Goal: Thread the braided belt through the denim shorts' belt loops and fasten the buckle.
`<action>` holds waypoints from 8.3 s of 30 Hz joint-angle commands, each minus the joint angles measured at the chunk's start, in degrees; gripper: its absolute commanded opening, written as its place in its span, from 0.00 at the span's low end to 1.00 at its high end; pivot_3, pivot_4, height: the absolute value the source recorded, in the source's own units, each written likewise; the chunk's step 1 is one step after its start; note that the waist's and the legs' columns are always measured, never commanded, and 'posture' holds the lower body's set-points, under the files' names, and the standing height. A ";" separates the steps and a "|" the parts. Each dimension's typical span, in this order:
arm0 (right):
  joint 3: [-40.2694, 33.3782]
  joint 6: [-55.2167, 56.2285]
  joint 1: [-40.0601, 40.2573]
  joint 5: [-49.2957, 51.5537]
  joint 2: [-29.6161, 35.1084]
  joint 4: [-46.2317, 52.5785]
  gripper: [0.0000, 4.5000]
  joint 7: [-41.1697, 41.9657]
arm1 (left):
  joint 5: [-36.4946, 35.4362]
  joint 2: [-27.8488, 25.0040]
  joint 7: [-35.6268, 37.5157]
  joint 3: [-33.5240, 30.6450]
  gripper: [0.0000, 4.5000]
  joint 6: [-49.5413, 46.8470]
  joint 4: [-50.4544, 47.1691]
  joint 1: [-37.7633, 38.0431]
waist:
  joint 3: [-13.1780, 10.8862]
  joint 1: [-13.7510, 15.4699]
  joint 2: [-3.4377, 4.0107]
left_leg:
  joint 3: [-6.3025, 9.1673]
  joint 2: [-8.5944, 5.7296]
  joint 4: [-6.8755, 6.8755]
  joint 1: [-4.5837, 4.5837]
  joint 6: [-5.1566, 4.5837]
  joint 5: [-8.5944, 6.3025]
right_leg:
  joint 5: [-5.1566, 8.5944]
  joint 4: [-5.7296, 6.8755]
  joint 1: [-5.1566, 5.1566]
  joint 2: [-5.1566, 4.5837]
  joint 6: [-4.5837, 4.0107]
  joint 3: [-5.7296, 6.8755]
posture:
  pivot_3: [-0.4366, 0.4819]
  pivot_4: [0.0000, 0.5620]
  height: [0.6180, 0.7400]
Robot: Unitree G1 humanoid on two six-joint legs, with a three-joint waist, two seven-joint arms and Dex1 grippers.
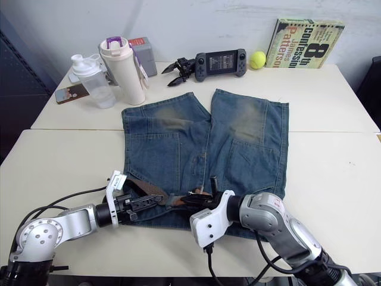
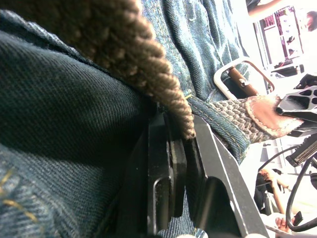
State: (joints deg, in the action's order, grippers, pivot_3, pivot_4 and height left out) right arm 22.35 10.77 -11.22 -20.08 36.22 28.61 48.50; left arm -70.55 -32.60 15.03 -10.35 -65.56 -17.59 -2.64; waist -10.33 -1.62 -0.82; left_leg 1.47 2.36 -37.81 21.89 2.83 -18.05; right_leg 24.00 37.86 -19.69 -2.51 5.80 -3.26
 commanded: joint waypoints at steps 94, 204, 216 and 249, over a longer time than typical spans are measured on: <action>-12.17 -32.48 -18.71 30.87 11.12 11.03 0.00 4.74 | 47.78 -7.41 38.10 13.66 0.88 41.12 -5.22 -19.76 | -0.13 -0.04 -0.03 | -0.01 -0.33 -0.36 0.51 -0.38 -0.18 | -0.04 0.58 -0.78 -0.15 0.12 -0.13 | 0.48 0.27 0.99; -1.31 -83.24 -7.68 28.41 -6.02 27.53 0.00 -28.59 | 54.76 -13.19 33.22 20.80 0.00 20.20 -7.74 -22.51 | -0.13 -0.19 -0.03 | 0.17 -0.55 -0.20 0.52 -0.30 -0.11 | -0.03 0.93 -0.94 -0.06 0.10 -0.17 | 0.48 0.27 0.99; 0.28 -83.64 -10.58 29.47 -5.42 26.64 0.00 -28.32 | 55.92 -13.86 35.04 22.68 0.00 21.61 -6.26 -23.73 | -0.13 -0.33 -0.03 | 0.17 -0.51 -0.20 0.53 -0.29 -0.11 | -0.03 0.95 -0.94 -0.06 0.10 -0.16 | 0.48 0.27 0.99; -2.38 -86.86 -10.58 32.16 -6.61 26.15 0.00 -29.88 | 57.33 -13.60 32.97 21.50 0.00 21.17 -5.82 -20.90 | -0.13 -0.24 -0.03 | 0.20 -0.53 -0.15 0.54 -0.27 -0.08 | -0.03 0.90 -0.96 -0.06 0.10 -0.17 | 0.48 0.27 0.99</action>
State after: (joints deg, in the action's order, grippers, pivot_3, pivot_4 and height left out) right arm 20.62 -76.35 -21.49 11.45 29.95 51.39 19.03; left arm -14.03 -46.51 49.43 11.69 -43.40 -23.55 -22.65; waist -10.46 -1.86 -0.84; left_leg 1.67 1.82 -37.96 22.43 2.57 -18.13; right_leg 23.97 38.76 -20.65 -2.58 5.90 -3.43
